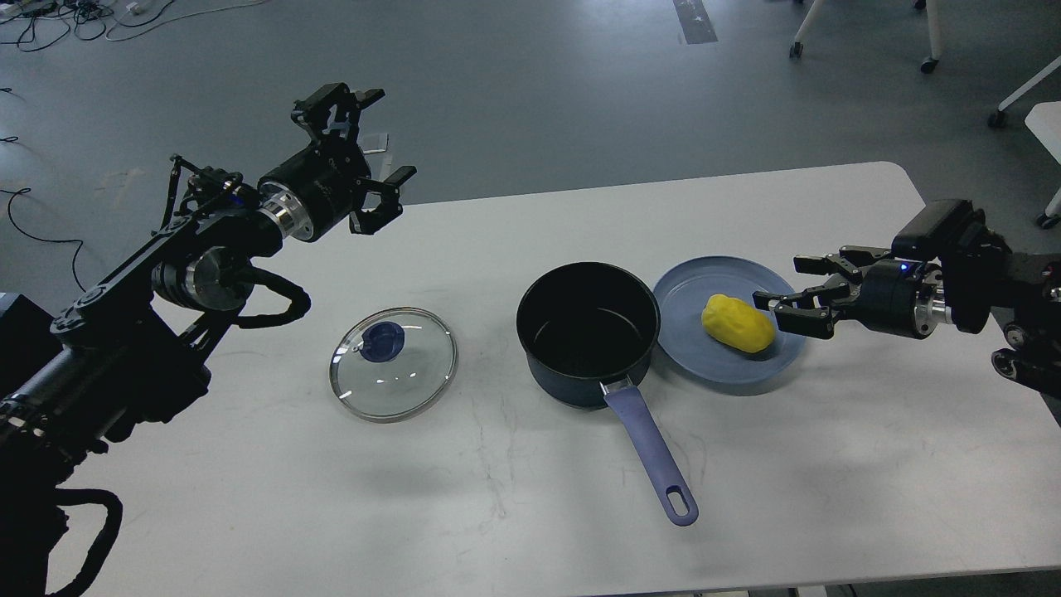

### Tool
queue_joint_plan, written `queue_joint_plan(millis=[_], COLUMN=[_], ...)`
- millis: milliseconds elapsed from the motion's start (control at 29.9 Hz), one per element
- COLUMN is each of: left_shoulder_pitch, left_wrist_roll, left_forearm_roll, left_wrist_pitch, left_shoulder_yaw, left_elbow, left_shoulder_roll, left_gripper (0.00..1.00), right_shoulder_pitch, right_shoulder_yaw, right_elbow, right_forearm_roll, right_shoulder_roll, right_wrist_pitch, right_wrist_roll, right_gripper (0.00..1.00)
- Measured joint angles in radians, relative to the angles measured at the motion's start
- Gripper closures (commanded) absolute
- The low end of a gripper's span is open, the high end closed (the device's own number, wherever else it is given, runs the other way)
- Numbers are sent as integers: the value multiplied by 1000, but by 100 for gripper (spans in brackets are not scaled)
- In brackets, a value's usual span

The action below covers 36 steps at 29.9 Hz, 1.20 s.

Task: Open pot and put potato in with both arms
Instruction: 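Reach the right gripper to the yellow potato and grasp it, then lift the potato with the right gripper and move it over the pot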

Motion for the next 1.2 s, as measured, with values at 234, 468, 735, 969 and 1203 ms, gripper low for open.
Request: queue_joint_plan(millis=[234, 468, 735, 969, 1203], left_shoulder_pitch=[13, 14, 24, 30, 30], left_wrist_roll=[-4, -7, -25, -27, -27], left_forearm_roll=[9, 11, 12, 15, 15], left_wrist_pitch=[-2, -12, -12, -7, -5], left_shoulder_yaw=[1, 1, 1, 3, 4], left_elbow=[-2, -3, -3, -2, -2], left_shoulder_roll=[9, 35, 38, 38, 33], left_gripper=[2, 2, 2, 2, 2], right_shoulder_pitch=[12, 14, 27, 85, 248], right_shoulder_yaw=[-59, -90, -174, -215, -212], right_elbow=[-31, -84, -157, -170, -167], right_forearm_roll=[0, 1, 1, 0, 2], right_shoulder_roll=[64, 127, 191, 197, 207], right_wrist_pitch=[-5, -8, -8, -22, -124], right_wrist_roll=[0, 0, 0, 0, 0], right_gripper=[14, 24, 86, 89, 89])
